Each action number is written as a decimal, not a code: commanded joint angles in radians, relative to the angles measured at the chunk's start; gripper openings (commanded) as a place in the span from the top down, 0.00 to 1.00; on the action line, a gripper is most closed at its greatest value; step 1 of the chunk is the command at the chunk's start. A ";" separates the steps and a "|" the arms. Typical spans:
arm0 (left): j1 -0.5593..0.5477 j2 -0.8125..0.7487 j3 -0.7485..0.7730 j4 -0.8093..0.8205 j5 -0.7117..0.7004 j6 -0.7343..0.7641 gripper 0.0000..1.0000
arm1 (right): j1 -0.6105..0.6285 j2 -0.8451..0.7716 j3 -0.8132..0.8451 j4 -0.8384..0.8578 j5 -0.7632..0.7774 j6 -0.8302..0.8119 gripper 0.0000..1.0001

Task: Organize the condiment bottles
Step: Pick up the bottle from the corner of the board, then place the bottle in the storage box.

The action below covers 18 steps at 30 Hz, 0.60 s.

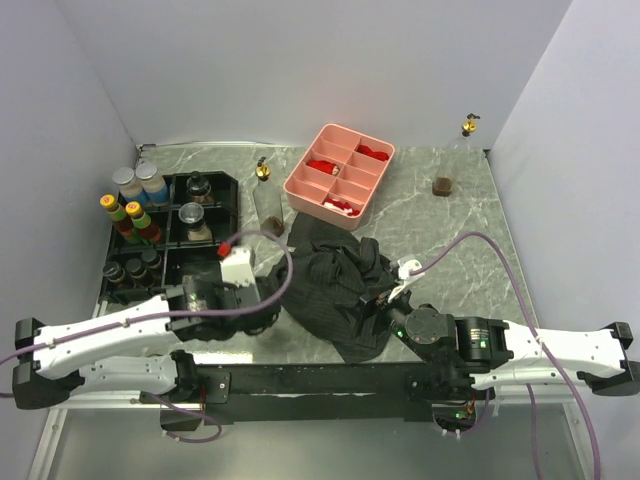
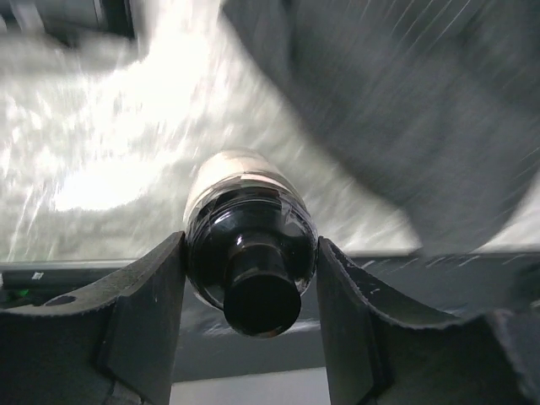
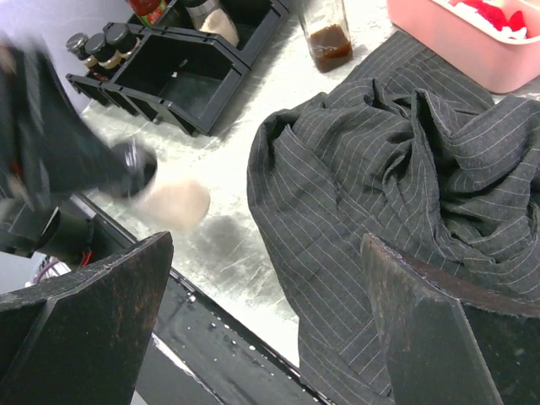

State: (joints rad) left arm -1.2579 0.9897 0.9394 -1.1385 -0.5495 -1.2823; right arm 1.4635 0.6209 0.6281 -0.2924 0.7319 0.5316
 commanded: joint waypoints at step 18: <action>1.095 0.246 0.538 0.476 0.331 0.702 0.99 | 0.006 -0.081 -0.047 0.038 -0.017 0.015 0.00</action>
State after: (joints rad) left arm -0.2558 1.1950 1.4021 -0.8566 -0.4049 -0.6899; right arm 1.4635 0.5671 0.6029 -0.2871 0.7136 0.5411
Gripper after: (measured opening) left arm 0.599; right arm 0.999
